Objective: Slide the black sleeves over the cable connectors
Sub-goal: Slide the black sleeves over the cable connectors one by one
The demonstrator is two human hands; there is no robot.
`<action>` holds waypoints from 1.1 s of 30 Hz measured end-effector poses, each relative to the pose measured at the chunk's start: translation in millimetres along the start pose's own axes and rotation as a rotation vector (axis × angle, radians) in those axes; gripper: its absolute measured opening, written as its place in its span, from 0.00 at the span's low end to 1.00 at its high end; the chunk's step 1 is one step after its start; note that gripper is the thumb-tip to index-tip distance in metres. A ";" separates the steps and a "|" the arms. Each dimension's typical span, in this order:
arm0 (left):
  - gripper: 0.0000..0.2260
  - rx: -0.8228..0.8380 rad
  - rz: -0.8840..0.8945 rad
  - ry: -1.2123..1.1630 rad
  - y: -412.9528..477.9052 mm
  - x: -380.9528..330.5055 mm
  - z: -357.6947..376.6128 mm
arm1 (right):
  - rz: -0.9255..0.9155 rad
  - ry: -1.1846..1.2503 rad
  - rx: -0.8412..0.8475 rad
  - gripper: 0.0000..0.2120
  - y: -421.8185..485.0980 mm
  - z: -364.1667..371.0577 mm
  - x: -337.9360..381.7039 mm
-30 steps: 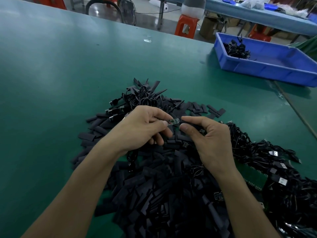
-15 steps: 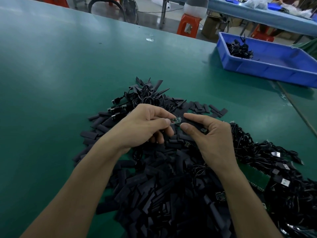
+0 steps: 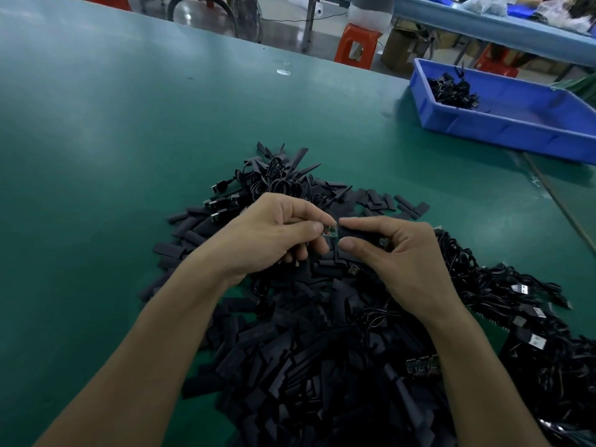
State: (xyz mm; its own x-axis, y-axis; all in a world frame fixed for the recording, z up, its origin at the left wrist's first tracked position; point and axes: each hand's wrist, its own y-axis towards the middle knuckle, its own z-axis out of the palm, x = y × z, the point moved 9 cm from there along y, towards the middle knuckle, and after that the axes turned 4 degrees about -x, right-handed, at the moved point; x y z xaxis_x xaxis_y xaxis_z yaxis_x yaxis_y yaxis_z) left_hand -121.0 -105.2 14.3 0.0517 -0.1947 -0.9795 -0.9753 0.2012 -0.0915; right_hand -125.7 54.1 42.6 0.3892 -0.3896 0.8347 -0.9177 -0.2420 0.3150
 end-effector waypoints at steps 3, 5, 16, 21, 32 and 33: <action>0.09 0.040 0.017 0.011 -0.3 -0.8 2.4 | 0.002 0.009 0.059 0.13 2.2 1.8 2.4; 0.08 0.056 0.026 0.002 -0.3 -1.6 3.2 | -0.016 0.022 0.056 0.13 3.5 0.0 6.1; 0.06 0.122 0.032 0.046 -3.4 -3.8 6.9 | 0.007 0.034 0.034 0.14 3.0 -2.6 -5.3; 0.05 0.122 0.031 0.022 -4.3 -4.3 6.6 | -0.039 0.087 -0.018 0.13 0.7 -2.6 -1.6; 0.07 -0.044 -0.057 -0.018 1.6 6.7 -4.2 | -0.059 0.130 -0.080 0.12 -2.7 -1.4 -0.6; 0.08 -0.045 -0.076 -0.011 1.5 8.4 -3.8 | -0.057 0.126 -0.092 0.11 -3.1 -2.2 -1.2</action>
State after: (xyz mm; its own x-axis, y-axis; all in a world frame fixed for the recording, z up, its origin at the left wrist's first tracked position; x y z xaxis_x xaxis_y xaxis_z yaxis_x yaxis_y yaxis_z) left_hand -122.9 -110.2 6.6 0.1278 -0.1971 -0.9720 -0.9771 0.1429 -0.1574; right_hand -123.5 57.3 41.6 0.4327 -0.2613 0.8628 -0.9003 -0.1762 0.3981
